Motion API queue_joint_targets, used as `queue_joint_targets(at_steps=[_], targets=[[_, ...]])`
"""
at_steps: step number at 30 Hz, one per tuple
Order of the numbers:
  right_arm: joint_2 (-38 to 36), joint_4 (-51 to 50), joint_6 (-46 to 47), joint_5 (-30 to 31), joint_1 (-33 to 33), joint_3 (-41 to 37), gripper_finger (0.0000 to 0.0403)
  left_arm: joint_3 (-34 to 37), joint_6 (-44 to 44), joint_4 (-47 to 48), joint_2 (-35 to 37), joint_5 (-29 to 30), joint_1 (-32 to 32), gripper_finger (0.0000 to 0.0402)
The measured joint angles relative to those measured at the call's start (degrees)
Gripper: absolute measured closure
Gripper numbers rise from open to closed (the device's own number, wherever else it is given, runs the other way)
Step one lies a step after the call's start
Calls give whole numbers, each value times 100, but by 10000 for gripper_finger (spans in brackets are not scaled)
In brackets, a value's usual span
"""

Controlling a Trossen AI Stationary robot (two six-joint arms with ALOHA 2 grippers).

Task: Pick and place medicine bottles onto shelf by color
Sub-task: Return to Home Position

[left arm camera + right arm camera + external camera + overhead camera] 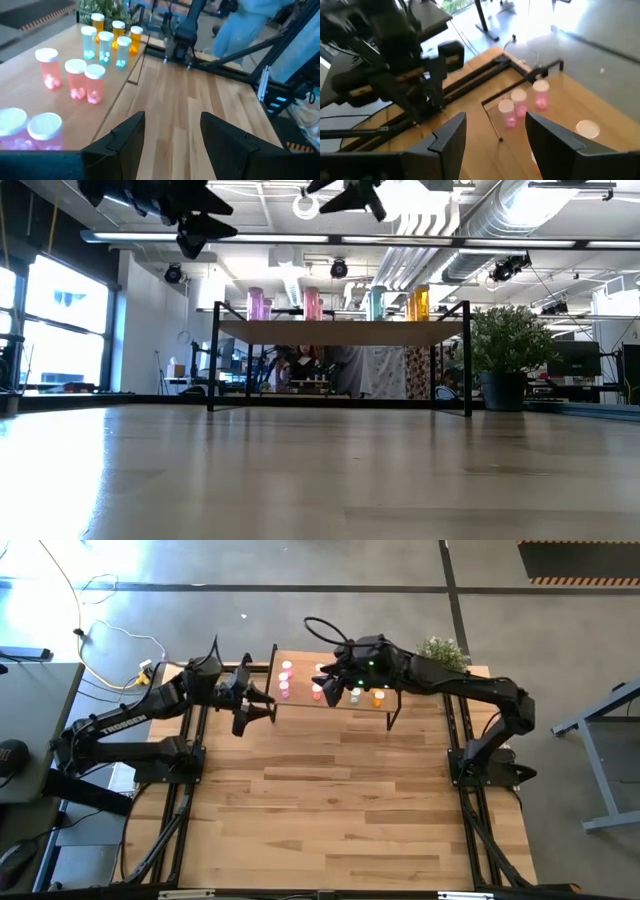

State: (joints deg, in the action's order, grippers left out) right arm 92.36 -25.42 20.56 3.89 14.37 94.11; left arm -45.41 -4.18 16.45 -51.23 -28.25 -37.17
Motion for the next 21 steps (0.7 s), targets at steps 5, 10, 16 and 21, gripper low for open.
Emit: queue_joint_targets(at_steps=[5, 10, 16, 21], targets=[[-370, -3, -279, 470, -61, 0, 208, 774, -489, -797, 724, 434, 242, 220], [-860, -3, -482, 994, -58, 0, 208, 1415, -602, -939, 1598, 1158, 518, 220], [-1422, 133, -566, 1222, -50, 0, 208, 2126, -636, -1074, 2576, 1481, 742, 220], [-1891, 149, -747, 1226, -50, 0, 208, 2550, -807, -1081, 3309, 1954, 875, 220]])
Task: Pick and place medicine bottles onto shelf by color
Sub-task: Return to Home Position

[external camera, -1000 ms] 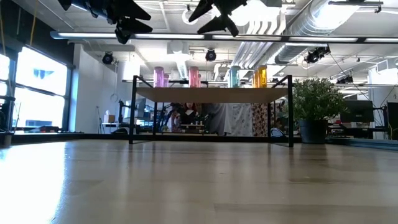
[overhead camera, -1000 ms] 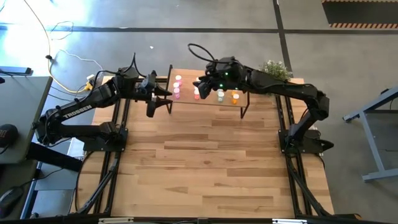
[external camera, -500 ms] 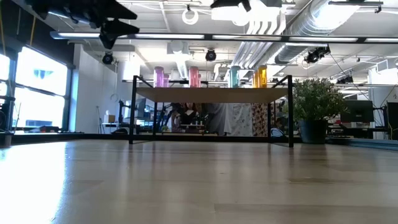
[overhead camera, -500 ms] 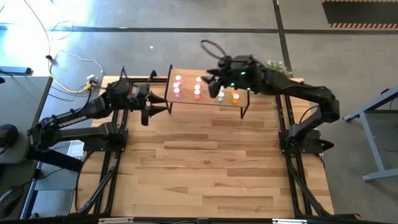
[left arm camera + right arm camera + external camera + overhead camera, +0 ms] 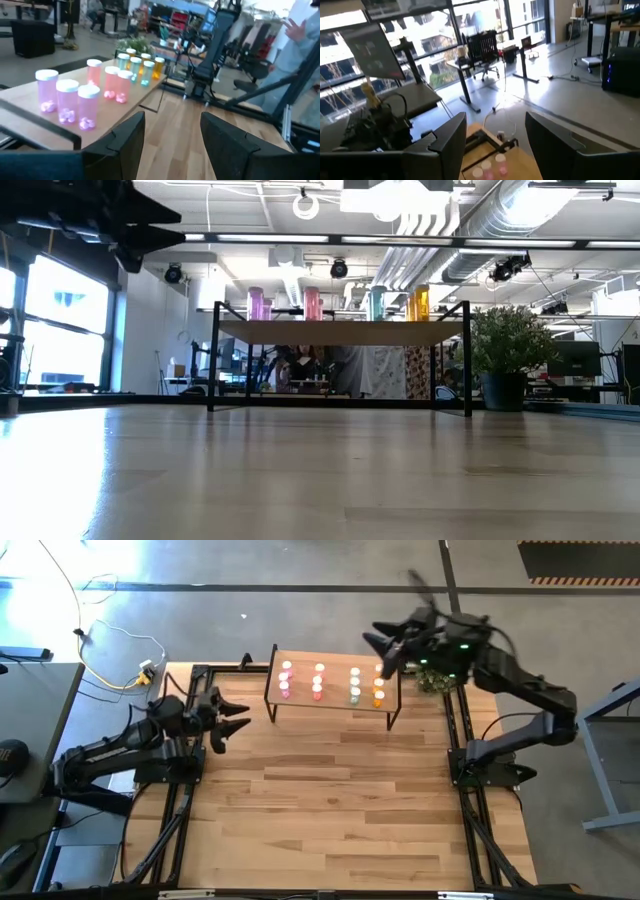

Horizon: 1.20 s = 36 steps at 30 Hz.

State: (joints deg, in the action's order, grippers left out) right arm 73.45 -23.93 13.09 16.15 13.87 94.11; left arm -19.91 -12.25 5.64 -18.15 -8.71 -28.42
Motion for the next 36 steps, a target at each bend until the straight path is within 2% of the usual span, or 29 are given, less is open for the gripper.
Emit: queue_joint_targets(at_steps=[7, 14, 19, 28, 36], targets=[[-562, -8, -204, 68, -2, 0, 208, 577, -286, 8, 964, 153, 213, 220], [-799, -22, -311, 527, -2, 0, 208, 1181, -412, 54, 1779, 761, 446, 220], [-903, -23, -426, 590, 0, 0, 208, 1442, -332, -25, 1793, 1212, 573, 220], [-1531, -192, -609, 588, 0, 0, 208, 1933, -374, -708, 1768, 1383, 713, 220], [-2244, -1912, -574, 567, -13, -168, 208, 1924, -217, -696, 1768, 1388, 710, 220]])
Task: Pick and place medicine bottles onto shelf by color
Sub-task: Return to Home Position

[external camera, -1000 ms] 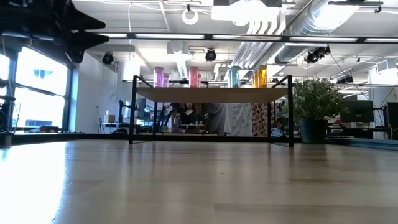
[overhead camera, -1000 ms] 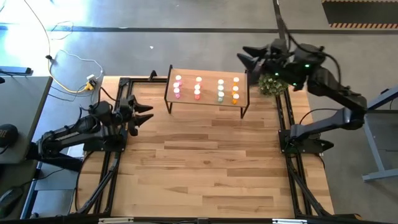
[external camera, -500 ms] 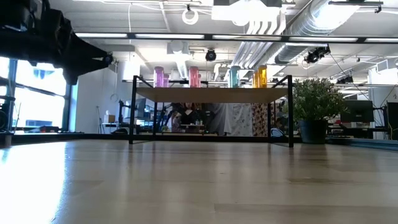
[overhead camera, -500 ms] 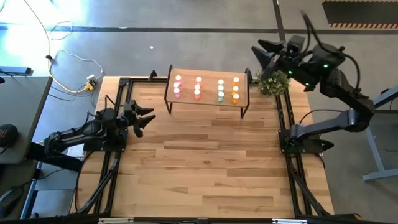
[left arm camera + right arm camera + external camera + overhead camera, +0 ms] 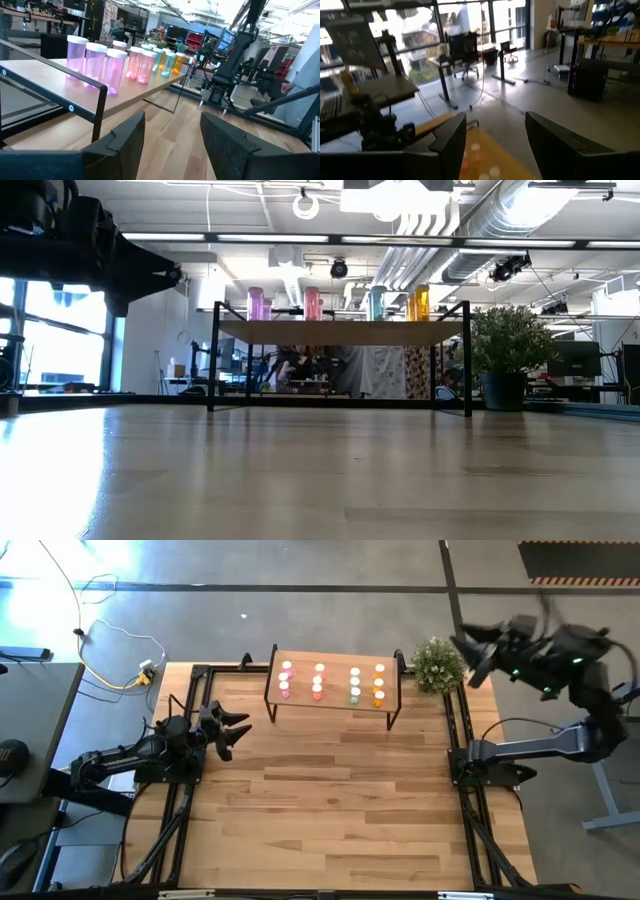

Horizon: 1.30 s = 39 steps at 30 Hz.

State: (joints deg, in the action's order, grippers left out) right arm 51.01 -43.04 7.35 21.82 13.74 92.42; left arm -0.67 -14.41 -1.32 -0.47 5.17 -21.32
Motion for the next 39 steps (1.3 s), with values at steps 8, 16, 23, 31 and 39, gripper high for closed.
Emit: queue_joint_targets(at_steps=[8, 16, 23, 31, 39], targets=[[-759, 526, 289, -349, -4, -2052, 208, 0, 2, 1, 0, 0, 0, 220], [-1563, 1976, 458, -942, -4, -4176, 208, 0, 2, 2, 0, 0, 0, 220], [-2288, 2483, 755, -1269, -4, -5430, 208, 0, 2, 4, 0, 0, -2, 220], [-3378, 3151, 1057, -1481, -4, -6536, 208, 0, 2, 4, 0, -2, -2, 220], [-3769, 3436, 1279, -1843, -94, -7232, 208, 0, 2, 4, 0, -2, -2, 220]])
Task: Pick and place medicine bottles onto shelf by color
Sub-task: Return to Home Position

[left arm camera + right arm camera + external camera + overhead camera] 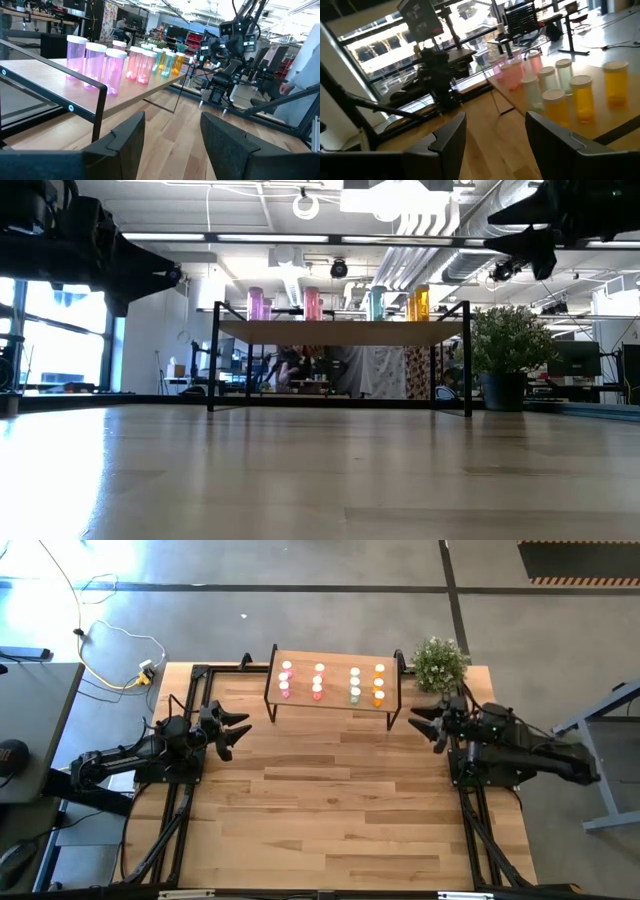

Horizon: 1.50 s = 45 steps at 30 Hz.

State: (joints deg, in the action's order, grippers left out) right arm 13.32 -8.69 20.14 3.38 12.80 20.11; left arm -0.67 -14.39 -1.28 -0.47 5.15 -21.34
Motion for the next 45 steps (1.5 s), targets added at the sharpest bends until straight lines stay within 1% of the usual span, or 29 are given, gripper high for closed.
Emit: queue_joint_targets(at_steps=[4, 10, 14, 19, 24, 27, 31, 34, 39, 45], targets=[[0, 428, -52, -24, -290, -352, 208, -2, 0, 0, 0, 0, 1, 220], [-84, 666, 91, -21, -806, -816, 208, -2, 0, 0, 0, -2, 0, 220], [-335, 662, 87, 98, -1118, -1050, 208, -2, 0, 0, 0, -2, 0, 220], [-841, 457, 148, 282, -1392, -1260, 208, -2, 0, 0, 0, -2, 0, 220], [-1334, -214, 193, 301, -1543, -1260, 208, -2, 0, 0, 0, -2, 2, 220], [-1310, -597, 332, 394, -1619, -1261, 208, -2, 0, 2, 0, -9, 0, 220], [-1315, -781, 446, 917, -1725, -1262, 208, -4, 0, 2, 0, -15, 0, 220], [-1308, -832, 544, 1120, -1749, -1262, 208, -4, 1, 2, 0, -13, 0, 220], [-1302, -877, 988, 961, -1747, -1262, 208, -4, 1, 1, 0, -10, 0, 220], [-1300, -931, 960, 964, -1747, -1262, 208, -4, 2, 0, 0, 0, 0, 220]])
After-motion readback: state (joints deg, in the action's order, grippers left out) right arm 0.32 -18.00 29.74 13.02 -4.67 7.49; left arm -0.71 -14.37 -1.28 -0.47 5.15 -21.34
